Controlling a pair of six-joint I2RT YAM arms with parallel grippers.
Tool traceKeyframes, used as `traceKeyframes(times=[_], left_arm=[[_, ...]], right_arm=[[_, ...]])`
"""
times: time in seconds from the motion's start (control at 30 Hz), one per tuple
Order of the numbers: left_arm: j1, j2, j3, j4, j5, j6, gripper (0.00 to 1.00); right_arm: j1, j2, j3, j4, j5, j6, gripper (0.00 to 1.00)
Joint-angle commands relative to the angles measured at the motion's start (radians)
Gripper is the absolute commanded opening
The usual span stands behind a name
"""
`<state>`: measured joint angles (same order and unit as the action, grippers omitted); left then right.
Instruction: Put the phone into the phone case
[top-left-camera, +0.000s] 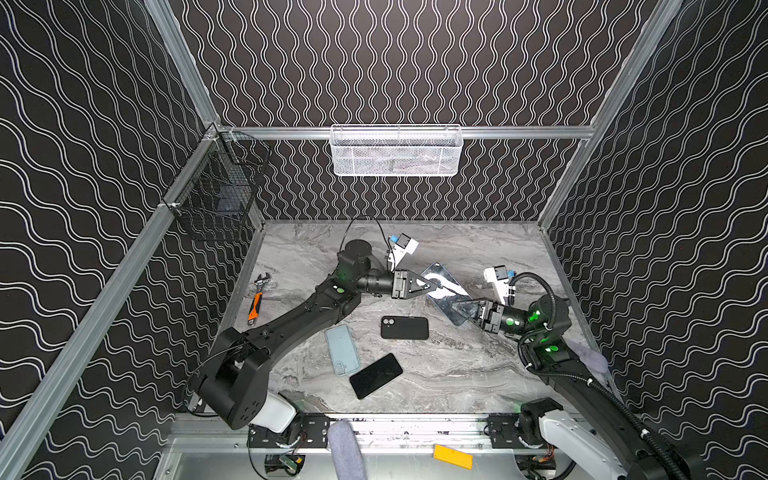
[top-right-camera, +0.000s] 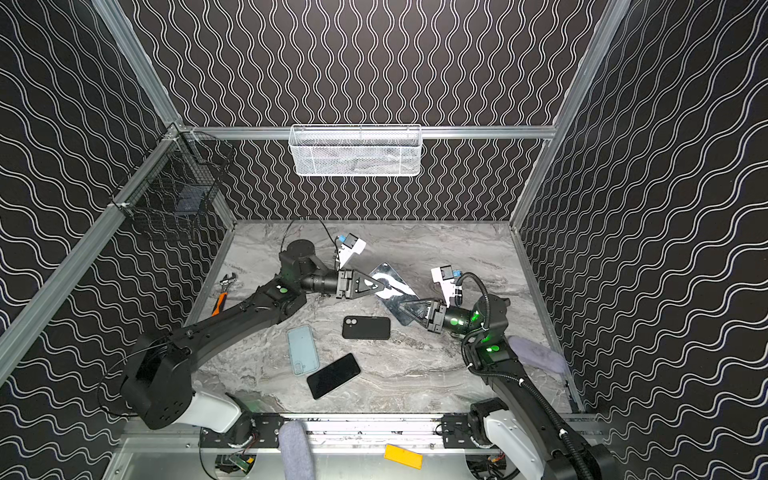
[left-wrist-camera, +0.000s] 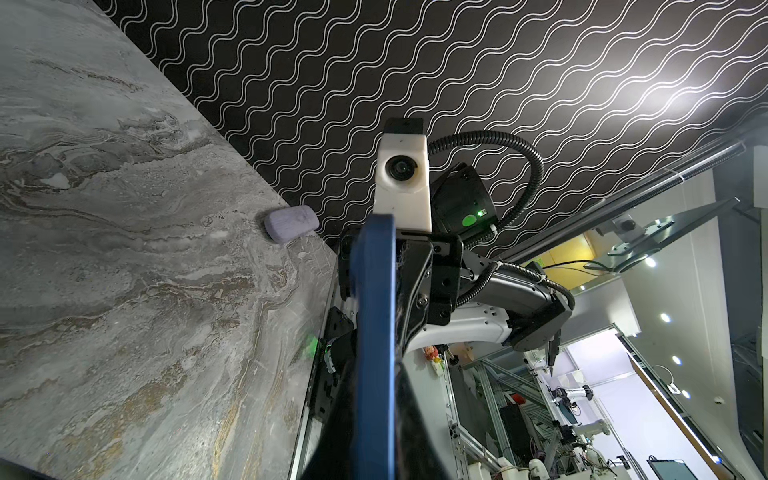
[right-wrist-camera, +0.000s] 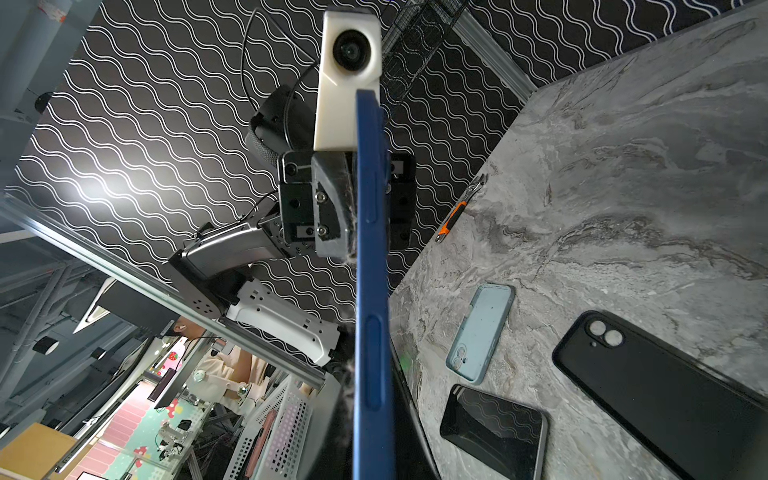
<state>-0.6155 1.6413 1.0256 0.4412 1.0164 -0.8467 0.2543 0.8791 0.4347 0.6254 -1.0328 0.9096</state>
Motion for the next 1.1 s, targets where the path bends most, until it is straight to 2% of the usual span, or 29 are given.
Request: traceKeyframes(times=[0.0, 0.1, 0.23, 0.33, 0.53, 0.7, 0.87, 0.93, 1.07], left_arm=[[-0.003, 0.012, -0.01, 0.046, -0.011, -0.026, 0.0], [-0.004, 0.011, -0.009, 0.064, -0.01, -0.038, 0.0], [0.0, 0.002, 0.015, 0.014, -0.022, -0.005, 0.0], [0.004, -0.01, 0.027, 0.0, -0.032, 0.004, 0.0], [0.015, -0.043, -0.001, 0.095, -0.114, -0.078, 0.0], [0.024, -0.061, -0.083, 0.3, -0.257, -0.252, 0.0], [0.024, -0.033, -0.124, 0.517, -0.35, -0.416, 0.0], [0.023, -0.026, -0.124, 0.555, -0.368, -0.442, 0.0], [0.018, -0.039, -0.106, 0.505, -0.377, -0.414, 0.0]], right_arm=[[0.001, 0.007, 0.021, 0.016, 0.032, -0.002, 0.23], [0.001, 0.009, 0.028, 0.004, 0.036, -0.009, 0.58], [0.0, 0.016, 0.034, 0.016, 0.033, -0.004, 0.77], [0.0, 0.016, 0.035, 0.018, 0.037, -0.002, 0.85], [-0.013, -0.012, 0.002, 0.088, 0.09, 0.056, 0.89], [-0.015, -0.066, -0.021, 0.131, 0.175, 0.103, 0.88], [-0.015, -0.119, -0.081, 0.21, 0.264, 0.142, 0.86], [-0.015, -0.13, -0.101, 0.21, 0.293, 0.149, 0.85], [-0.014, -0.133, -0.144, 0.272, 0.344, 0.206, 0.85]])
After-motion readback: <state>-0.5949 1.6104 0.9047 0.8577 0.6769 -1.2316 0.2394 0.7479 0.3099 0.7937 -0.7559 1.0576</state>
